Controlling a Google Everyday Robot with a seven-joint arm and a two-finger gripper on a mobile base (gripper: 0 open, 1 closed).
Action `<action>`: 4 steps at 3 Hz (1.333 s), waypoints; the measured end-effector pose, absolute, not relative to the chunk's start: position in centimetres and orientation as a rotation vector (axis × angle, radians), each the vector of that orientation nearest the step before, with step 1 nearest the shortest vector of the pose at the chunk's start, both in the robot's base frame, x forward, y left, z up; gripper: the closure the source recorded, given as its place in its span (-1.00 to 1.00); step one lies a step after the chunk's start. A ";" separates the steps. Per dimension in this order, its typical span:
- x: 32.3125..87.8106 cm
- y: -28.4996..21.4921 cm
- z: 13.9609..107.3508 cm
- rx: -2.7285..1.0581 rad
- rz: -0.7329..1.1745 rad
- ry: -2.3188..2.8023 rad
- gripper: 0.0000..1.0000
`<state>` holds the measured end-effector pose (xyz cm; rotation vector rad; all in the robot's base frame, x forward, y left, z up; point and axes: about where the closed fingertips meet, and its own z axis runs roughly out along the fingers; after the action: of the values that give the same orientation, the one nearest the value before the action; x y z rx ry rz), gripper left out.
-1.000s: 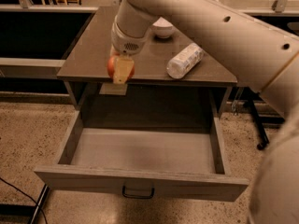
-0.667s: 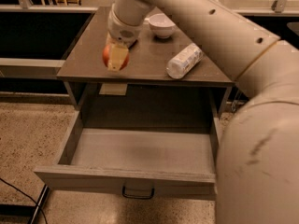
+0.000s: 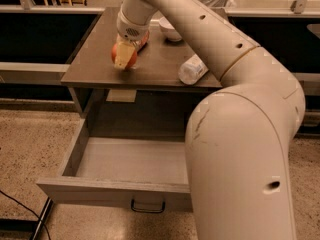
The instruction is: Pick apple from top drawer and place on counter
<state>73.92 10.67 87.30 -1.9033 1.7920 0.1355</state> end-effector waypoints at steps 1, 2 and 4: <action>74.1 10.6 87.2 -1.899 0.134 1.796 0.16; 74.1 10.6 87.2 -1.899 0.134 1.796 -0.29; 74.1 10.6 87.2 -1.899 0.134 1.796 -1.00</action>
Offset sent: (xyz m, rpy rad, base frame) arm 0.0020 -0.0012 -0.0009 0.0000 0.0001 -0.0048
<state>74.12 10.56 87.20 -1.8990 1.7965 0.1340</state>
